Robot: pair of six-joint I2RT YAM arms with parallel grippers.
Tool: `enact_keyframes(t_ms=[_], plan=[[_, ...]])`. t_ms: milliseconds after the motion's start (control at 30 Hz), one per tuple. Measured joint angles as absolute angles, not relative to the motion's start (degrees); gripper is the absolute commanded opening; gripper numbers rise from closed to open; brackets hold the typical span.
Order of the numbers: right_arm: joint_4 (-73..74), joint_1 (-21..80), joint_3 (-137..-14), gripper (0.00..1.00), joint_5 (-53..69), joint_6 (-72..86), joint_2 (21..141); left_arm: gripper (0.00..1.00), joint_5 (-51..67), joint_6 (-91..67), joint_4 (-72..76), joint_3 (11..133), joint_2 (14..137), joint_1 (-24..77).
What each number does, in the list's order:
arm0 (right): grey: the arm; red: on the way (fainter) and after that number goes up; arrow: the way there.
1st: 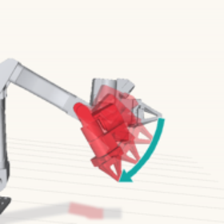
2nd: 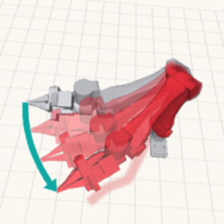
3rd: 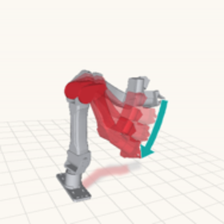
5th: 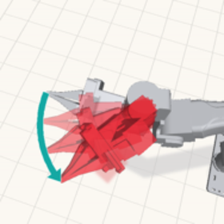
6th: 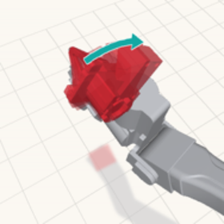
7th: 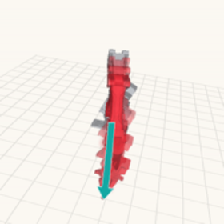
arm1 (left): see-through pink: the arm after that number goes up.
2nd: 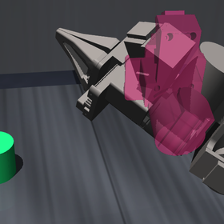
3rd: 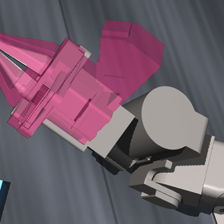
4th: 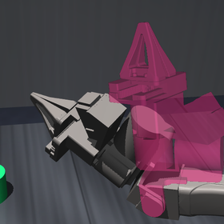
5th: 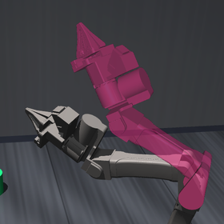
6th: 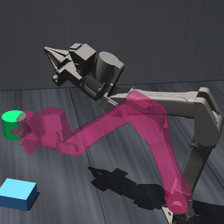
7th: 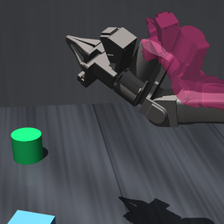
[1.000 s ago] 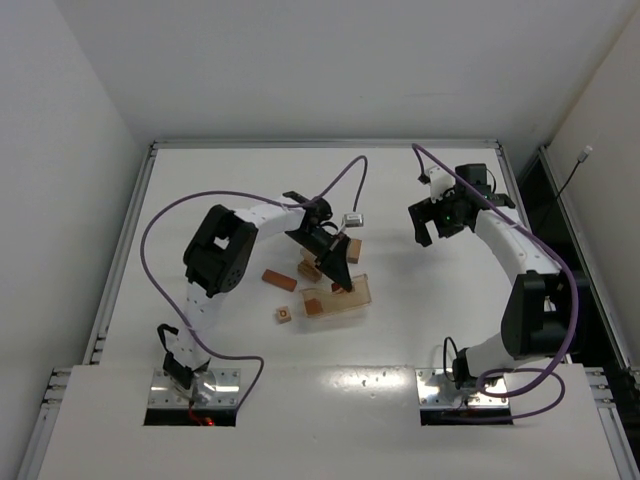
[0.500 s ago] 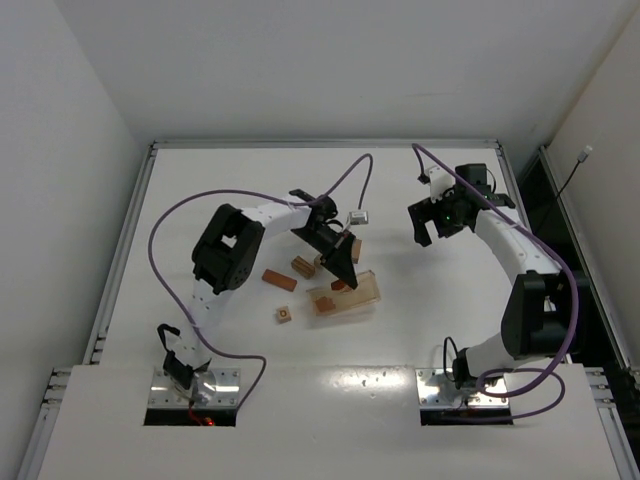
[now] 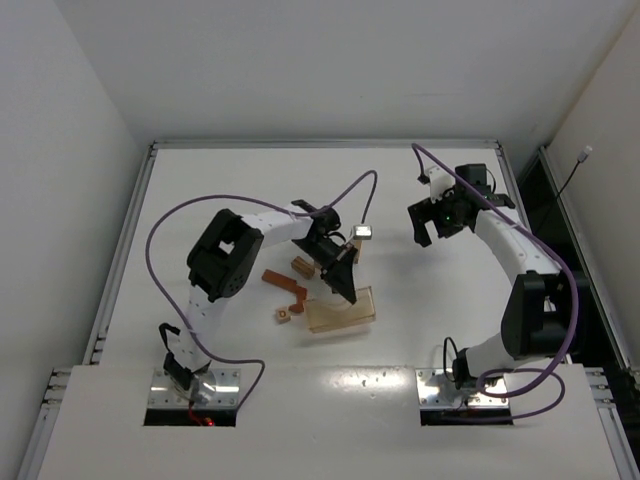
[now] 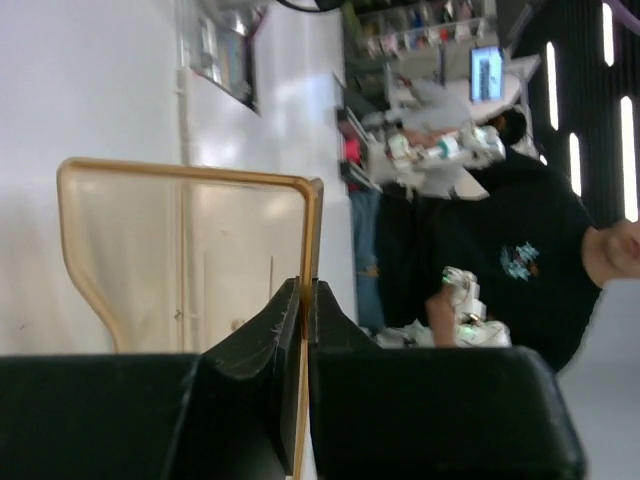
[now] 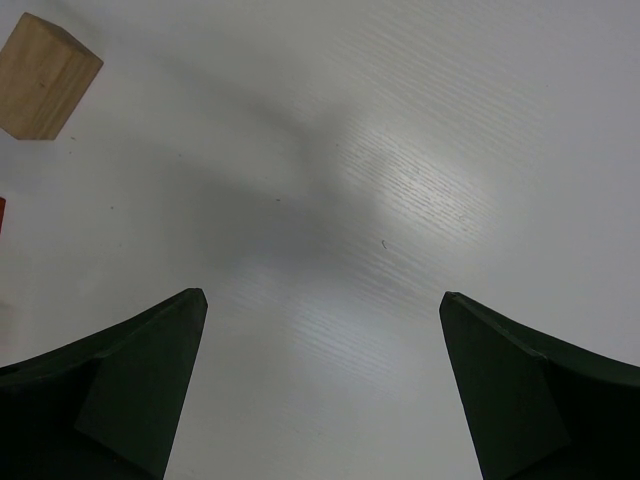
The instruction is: Build the wood block tower
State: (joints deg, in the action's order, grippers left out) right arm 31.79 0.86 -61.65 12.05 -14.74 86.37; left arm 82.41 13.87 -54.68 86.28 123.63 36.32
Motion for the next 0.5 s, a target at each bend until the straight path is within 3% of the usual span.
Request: enact_keyframes(t_ms=[167,300,500], plan=[[31.79,0.86,-61.65,1.0,12.05,-14.74,86.37,0.0,82.7,15.14,-58.65,104.53,130.93,35.22],[31.79,0.86,-61.65,1.0,12.08,-14.74,86.37,0.0,83.13,18.02,-59.35,99.44,128.79,30.96],[31.75,0.86,-61.63,1.0,12.12,-14.74,86.37,0.0,82.21,20.56,-63.07,97.43,126.93,34.76]])
